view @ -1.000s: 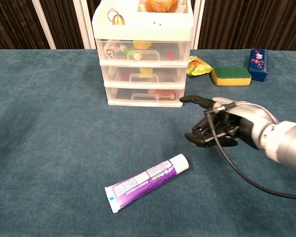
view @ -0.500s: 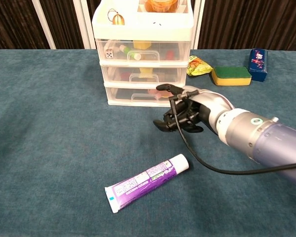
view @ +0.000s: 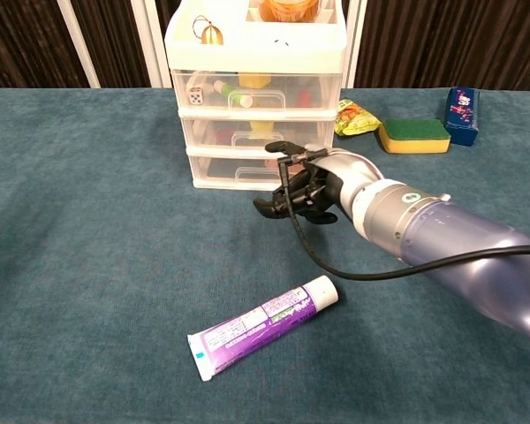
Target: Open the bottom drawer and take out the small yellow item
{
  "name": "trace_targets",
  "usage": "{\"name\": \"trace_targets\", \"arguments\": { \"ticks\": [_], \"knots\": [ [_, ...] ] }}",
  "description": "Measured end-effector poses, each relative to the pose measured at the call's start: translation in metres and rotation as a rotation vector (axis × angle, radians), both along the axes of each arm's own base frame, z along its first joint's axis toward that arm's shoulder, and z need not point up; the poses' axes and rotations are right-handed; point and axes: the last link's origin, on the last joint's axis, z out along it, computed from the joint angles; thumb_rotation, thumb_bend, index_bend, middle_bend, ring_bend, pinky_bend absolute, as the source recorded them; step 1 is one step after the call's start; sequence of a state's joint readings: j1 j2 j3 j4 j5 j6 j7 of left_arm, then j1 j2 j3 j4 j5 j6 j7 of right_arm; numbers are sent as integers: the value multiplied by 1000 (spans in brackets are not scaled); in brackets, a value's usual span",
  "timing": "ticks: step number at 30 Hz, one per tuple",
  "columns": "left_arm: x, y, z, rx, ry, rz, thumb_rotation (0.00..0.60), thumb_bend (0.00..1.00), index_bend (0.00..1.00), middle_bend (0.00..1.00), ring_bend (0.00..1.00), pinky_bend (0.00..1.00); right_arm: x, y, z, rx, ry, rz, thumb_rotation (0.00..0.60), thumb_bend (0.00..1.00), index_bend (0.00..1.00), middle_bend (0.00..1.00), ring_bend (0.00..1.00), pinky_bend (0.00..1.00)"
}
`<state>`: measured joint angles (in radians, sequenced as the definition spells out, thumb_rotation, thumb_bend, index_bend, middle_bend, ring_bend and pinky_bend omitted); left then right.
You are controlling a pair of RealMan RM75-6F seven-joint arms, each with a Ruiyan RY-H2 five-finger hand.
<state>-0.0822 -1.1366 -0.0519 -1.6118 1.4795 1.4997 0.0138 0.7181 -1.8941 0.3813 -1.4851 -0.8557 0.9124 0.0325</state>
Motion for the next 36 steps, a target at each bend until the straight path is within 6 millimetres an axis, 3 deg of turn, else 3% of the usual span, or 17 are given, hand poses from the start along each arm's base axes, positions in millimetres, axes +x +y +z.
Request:
{"name": "trace_targets", "arguments": {
  "ticks": [12,36],
  "knots": [
    [-1,0,2,7,-4,1,600,438,49,1,0,0,9,-10,-16,25,-59,-32,600,454,0,825,957,1000],
    [-1,0,3,11,-8,0,600,437,50,2,0,0,25,-21,-28,16,-85,-49,600,456,0,826,957,1000]
  ]
}}
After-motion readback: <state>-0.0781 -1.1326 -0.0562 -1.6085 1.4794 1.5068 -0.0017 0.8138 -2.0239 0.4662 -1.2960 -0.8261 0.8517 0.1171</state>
